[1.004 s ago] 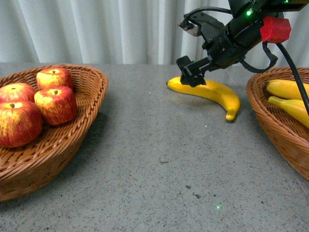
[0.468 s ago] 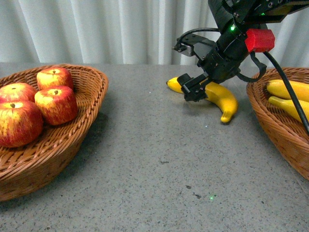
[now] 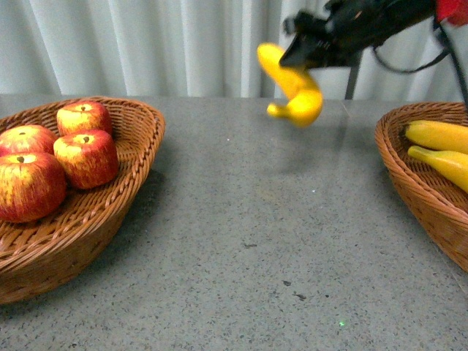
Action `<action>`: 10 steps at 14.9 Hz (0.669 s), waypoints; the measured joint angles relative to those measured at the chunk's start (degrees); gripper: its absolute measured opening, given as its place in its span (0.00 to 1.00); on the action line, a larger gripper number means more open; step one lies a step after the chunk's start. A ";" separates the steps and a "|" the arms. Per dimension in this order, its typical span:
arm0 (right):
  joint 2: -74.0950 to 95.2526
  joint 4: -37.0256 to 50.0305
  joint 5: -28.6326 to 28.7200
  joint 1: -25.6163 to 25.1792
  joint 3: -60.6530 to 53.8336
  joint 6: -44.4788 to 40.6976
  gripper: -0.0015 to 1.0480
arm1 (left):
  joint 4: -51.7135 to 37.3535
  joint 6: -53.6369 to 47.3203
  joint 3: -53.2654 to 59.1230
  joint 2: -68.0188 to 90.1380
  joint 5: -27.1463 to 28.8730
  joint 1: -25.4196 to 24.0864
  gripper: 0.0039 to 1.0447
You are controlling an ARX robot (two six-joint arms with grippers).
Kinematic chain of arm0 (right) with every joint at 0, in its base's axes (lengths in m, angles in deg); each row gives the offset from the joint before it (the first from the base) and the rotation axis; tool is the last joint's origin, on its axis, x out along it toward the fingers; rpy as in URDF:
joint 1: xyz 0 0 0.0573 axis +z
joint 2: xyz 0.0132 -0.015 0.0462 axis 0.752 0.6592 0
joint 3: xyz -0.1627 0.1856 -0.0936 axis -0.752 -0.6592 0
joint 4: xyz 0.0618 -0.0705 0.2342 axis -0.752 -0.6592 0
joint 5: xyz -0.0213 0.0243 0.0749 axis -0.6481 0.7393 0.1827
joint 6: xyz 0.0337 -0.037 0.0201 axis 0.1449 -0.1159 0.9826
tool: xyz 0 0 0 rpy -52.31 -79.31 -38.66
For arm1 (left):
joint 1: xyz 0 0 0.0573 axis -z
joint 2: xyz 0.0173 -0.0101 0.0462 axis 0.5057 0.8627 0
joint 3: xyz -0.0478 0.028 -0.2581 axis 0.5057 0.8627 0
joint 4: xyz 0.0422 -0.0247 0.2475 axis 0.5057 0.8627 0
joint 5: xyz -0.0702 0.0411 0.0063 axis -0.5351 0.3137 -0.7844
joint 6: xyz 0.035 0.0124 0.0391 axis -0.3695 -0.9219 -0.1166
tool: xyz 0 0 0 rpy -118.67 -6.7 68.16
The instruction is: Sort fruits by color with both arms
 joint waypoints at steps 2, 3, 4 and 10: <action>-12.96 5.40 4.79 -5.95 -9.09 3.45 0.26 | 0.00 0.00 0.00 0.00 0.00 0.00 0.94; -18.25 5.42 5.79 -8.52 -13.46 2.89 0.26 | 0.00 0.00 0.00 0.00 0.00 0.00 0.94; -23.45 4.59 6.73 -11.72 -18.45 0.57 0.25 | 0.00 0.00 0.00 0.00 0.00 0.00 0.94; -39.36 1.38 6.60 -26.93 -44.96 -29.38 0.25 | 0.00 0.00 0.00 0.00 0.00 0.00 0.94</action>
